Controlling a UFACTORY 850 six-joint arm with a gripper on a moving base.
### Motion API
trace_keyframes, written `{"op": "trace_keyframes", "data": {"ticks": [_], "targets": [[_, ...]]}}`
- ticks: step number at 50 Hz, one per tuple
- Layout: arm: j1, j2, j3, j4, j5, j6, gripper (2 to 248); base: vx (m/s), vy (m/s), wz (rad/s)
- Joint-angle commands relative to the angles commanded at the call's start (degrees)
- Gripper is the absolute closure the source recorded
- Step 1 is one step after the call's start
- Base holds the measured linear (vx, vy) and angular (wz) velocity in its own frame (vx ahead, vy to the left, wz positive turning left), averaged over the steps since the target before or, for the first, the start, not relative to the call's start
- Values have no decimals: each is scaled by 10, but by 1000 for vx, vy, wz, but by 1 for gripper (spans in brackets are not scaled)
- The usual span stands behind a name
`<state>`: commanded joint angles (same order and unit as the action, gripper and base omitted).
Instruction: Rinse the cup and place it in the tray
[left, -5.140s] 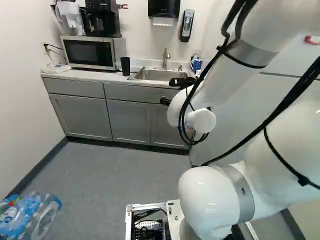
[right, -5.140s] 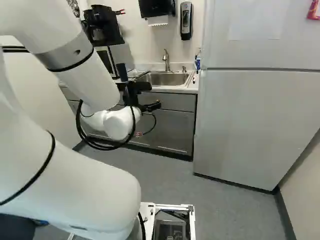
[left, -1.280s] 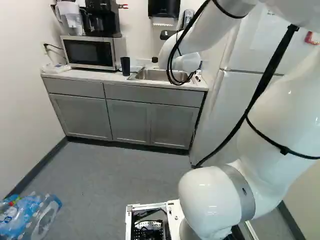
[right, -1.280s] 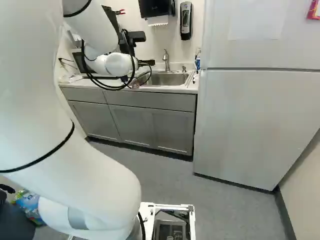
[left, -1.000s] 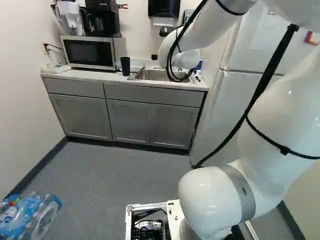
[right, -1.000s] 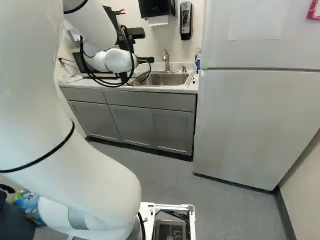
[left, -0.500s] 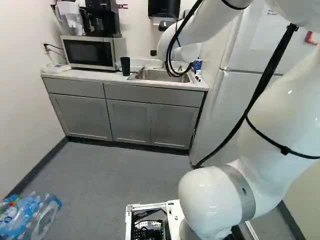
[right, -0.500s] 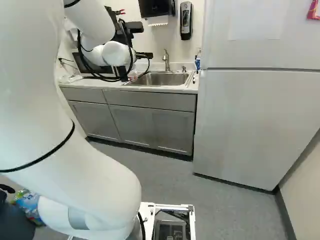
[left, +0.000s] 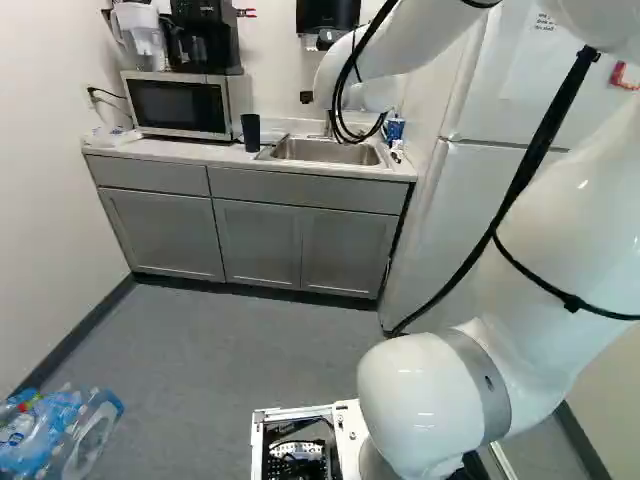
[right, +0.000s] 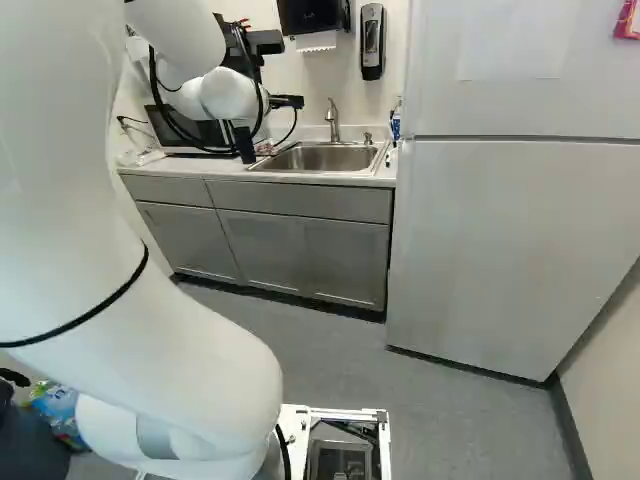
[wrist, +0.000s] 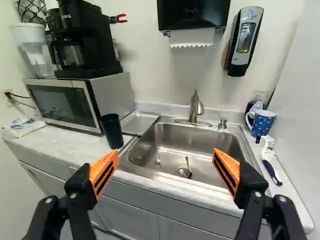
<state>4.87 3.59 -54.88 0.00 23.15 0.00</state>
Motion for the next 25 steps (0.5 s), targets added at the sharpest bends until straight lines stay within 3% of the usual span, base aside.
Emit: {"op": "trace_keyframes", "data": {"ticks": [25], "targets": [[0,4,-17,0,-9,0,3,0,0,0]]}}
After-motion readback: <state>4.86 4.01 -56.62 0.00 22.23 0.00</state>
